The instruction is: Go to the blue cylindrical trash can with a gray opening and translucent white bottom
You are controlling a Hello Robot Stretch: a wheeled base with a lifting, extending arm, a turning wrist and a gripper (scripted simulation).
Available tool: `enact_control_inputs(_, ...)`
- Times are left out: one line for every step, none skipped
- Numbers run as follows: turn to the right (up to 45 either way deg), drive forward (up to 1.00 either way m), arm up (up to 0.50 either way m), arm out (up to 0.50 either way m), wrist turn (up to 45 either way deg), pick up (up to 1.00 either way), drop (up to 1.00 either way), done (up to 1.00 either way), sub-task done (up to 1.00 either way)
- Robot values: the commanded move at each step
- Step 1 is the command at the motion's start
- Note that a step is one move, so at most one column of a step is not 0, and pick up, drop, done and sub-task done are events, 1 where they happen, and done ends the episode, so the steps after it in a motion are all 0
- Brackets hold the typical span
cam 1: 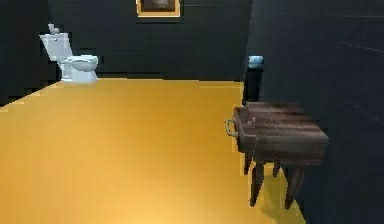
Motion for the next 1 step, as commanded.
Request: enact_control_inputs(-15.0,0.00,0.00,0.00,0.0,0.00,0.00,0.00,0.00)
